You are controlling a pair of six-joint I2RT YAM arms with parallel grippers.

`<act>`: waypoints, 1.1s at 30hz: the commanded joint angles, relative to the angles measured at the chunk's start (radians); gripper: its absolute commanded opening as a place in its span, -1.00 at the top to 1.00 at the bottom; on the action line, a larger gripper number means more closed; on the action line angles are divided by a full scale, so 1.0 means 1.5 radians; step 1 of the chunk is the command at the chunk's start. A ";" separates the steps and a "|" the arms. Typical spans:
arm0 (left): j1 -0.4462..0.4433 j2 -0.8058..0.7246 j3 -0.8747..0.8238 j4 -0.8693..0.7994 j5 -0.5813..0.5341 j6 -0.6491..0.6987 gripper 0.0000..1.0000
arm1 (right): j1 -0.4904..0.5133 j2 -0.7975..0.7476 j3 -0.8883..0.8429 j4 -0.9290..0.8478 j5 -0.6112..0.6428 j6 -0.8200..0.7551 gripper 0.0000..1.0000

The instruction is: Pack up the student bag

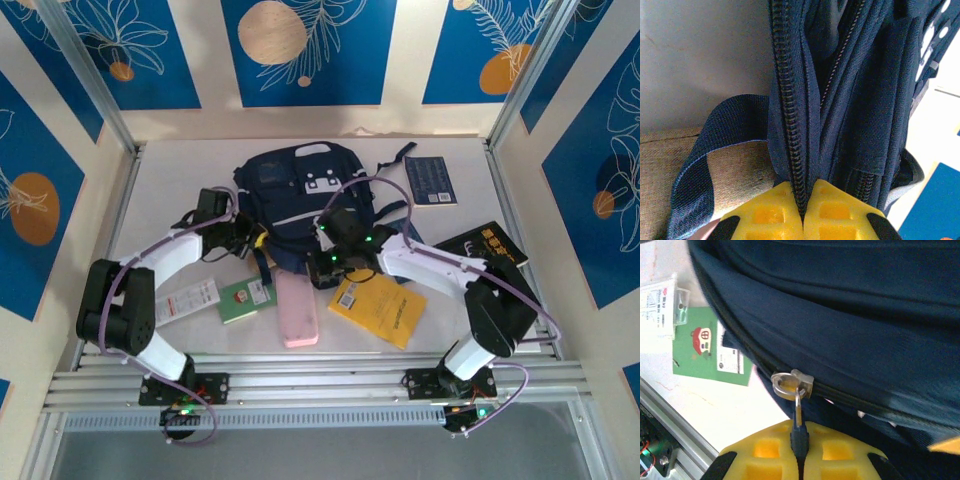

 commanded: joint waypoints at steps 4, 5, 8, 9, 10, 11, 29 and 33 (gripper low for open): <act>0.036 -0.027 0.031 -0.009 -0.029 0.015 1.00 | -0.097 -0.051 -0.037 -0.082 -0.026 -0.030 1.00; 0.037 -0.028 0.032 -0.009 -0.029 0.016 1.00 | -0.114 -0.051 -0.037 -0.086 -0.030 -0.034 1.00; 0.040 -0.029 0.037 -0.015 -0.027 0.020 1.00 | -0.162 -0.048 -0.037 -0.096 -0.025 -0.036 1.00; 0.039 -0.030 0.039 -0.018 -0.027 0.021 1.00 | -0.178 -0.047 -0.035 -0.099 -0.018 -0.036 1.00; 0.039 -0.029 0.042 -0.020 -0.027 0.023 1.00 | -0.193 -0.047 -0.034 -0.099 -0.015 -0.037 1.00; 0.039 -0.029 0.046 -0.022 -0.027 0.027 1.00 | -0.207 -0.047 -0.033 -0.099 -0.011 -0.037 1.00; 0.052 0.120 0.376 -0.290 0.016 0.214 0.03 | 0.056 -0.060 0.156 -0.120 0.013 0.125 1.00; 0.072 0.021 0.330 -0.341 -0.067 0.227 -0.17 | 0.084 0.037 0.190 -0.098 0.029 0.122 1.00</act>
